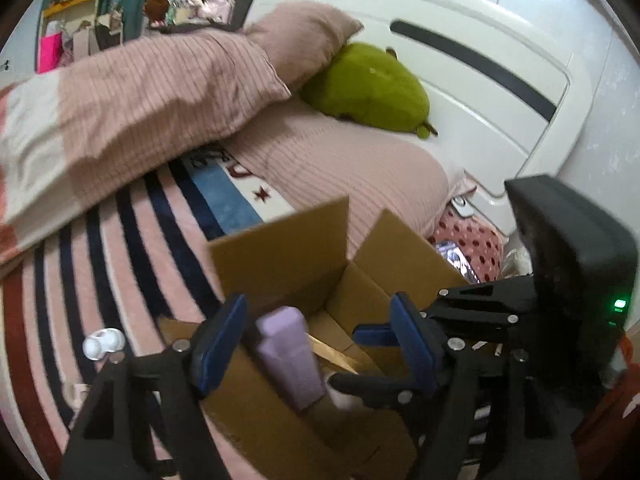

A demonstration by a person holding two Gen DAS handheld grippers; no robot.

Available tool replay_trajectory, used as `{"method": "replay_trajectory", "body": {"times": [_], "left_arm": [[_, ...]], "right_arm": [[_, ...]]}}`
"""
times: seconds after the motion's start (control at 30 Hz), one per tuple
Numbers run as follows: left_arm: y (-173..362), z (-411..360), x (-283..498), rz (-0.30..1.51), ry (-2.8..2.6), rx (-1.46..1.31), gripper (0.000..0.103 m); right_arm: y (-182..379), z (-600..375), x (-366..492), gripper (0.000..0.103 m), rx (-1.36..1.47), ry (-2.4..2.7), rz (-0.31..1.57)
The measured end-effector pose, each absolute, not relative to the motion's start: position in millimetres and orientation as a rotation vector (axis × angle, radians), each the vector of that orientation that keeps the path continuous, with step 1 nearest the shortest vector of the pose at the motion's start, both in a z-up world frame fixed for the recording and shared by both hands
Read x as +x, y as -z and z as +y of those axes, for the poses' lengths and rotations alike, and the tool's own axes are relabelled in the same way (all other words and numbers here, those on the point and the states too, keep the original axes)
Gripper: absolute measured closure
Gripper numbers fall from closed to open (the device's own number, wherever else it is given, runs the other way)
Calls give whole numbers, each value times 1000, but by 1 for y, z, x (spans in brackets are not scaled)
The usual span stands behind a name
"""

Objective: Organize rigid objects
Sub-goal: 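Lower the white tube into the cardboard box and release it, then return the right tool and grasp the white earbud case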

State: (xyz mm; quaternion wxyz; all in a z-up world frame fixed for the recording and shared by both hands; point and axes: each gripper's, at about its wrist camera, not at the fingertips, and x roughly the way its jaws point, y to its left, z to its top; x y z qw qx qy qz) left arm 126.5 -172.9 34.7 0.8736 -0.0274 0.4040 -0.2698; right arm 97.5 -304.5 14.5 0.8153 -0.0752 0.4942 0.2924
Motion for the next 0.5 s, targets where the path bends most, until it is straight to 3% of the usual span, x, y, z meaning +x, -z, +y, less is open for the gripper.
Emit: {"method": "replay_trajectory", "body": {"times": [0.1, 0.27, 0.37, 0.5], "left_arm": [[-49, -146, 113, 796, 510, -56, 24], [-61, -85, 87, 737, 370, -58, 23], [-55, -44, 69, 722, 280, -67, 23], [-36, 6, 45, 714, 182, -85, 20]], "right_arm": [[-26, -293, 87, 71, -173, -663, 1005], [-42, -247, 66, 70, -181, -801, 930], [-41, -212, 50, 55, -206, -898, 899], [-26, -159, 29, 54, -269, -1010, 879]]}}
